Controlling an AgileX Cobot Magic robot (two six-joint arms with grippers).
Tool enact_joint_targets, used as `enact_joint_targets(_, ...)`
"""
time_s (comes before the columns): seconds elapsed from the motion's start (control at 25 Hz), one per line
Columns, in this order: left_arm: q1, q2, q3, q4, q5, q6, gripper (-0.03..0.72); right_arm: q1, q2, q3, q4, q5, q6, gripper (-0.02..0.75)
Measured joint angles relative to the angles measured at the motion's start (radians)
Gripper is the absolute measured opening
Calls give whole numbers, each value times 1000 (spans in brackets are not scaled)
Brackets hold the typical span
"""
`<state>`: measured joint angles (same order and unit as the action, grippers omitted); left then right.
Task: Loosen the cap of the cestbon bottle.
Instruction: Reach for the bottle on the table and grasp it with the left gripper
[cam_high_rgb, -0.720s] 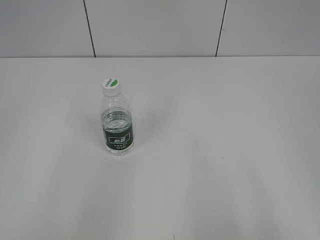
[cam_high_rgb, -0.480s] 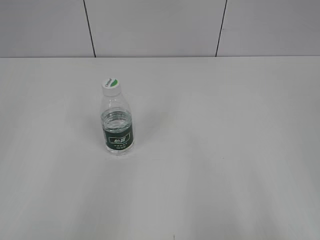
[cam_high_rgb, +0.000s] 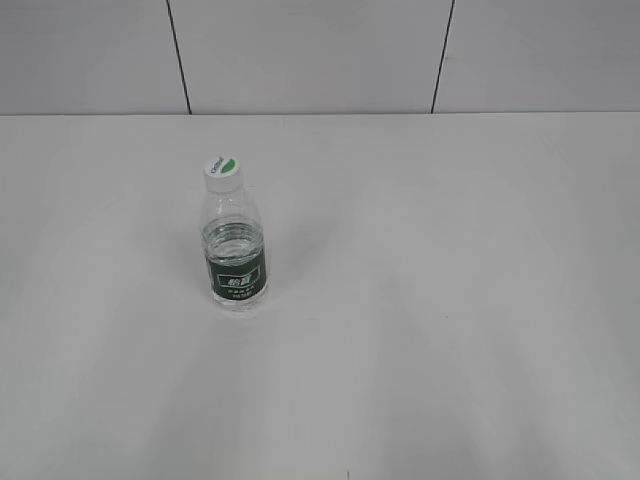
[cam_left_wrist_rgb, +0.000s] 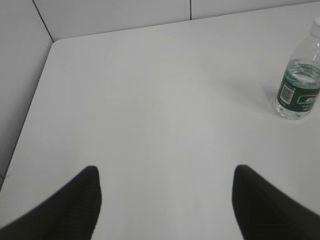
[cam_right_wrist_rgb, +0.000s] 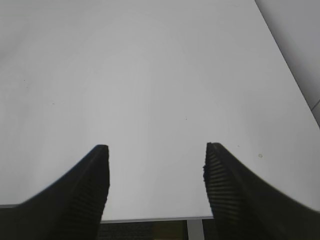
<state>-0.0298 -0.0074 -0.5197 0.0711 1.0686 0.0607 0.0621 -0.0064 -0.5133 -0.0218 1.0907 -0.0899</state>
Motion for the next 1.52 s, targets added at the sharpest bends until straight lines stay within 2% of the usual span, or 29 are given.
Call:
enact_joint_targets(0.24, 0, 0, -6, 17, -25, 0, 498, 0, 0, 0, 0, 0, 0, 461)
enact_joint_targets(0.52, 0, 79, -23, 44, -402, 0, 498, 0, 0, 0, 0, 0, 0, 461)
enact_joint_targets(0.84, 0, 402, -23, 42, -847, 0, 498, 0, 0, 0, 0, 0, 0, 461)
enact_joint_targets(1.2, 0, 859, 26, 39, -1168, 0, 498, 0, 0, 0, 0, 0, 0, 461)
enact_joint_targets(1.52, 1, 1163, 50, 36, -1409, 0, 498, 0, 0, 0, 0, 0, 0, 461)
